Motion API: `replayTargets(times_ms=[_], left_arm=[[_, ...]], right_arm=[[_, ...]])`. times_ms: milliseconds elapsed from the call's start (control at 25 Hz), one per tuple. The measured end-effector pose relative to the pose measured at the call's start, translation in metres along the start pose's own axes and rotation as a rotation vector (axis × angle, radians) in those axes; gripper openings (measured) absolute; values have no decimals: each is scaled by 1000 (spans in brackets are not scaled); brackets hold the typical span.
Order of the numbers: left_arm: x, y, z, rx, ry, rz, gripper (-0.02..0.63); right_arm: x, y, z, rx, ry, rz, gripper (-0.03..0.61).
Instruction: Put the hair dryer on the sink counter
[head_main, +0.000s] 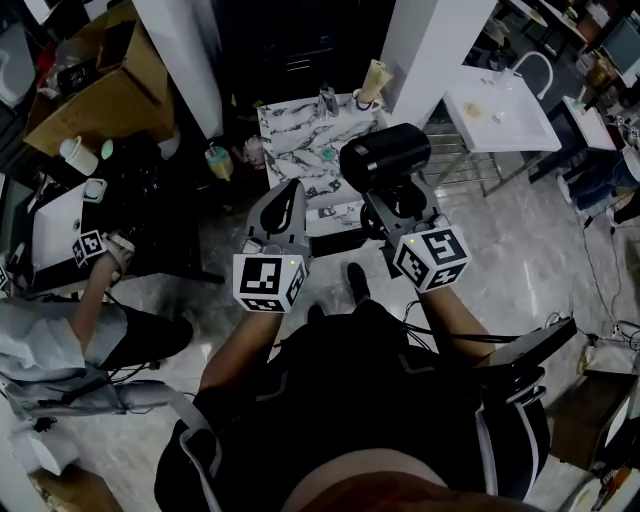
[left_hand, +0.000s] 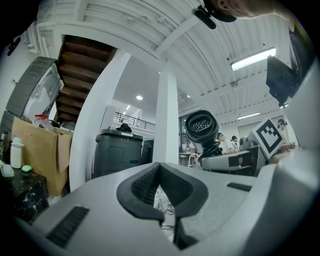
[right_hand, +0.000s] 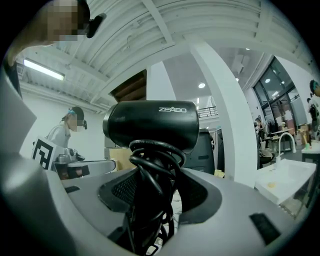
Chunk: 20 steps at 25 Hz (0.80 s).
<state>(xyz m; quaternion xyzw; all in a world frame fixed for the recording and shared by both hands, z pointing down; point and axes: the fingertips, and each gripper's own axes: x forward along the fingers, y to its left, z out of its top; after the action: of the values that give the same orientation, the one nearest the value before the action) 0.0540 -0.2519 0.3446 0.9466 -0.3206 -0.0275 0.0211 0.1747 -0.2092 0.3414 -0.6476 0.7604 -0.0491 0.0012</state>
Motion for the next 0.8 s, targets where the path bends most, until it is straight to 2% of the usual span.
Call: replayTargets(times_ms=[480,800], left_arm=[[50,11,-5,4,18,87,5],[90,21,-14,16,30,150,5]], right_arm=[[45,-45,-2,23,20,87,236],[84,-77,-14,-6,83,172,236]])
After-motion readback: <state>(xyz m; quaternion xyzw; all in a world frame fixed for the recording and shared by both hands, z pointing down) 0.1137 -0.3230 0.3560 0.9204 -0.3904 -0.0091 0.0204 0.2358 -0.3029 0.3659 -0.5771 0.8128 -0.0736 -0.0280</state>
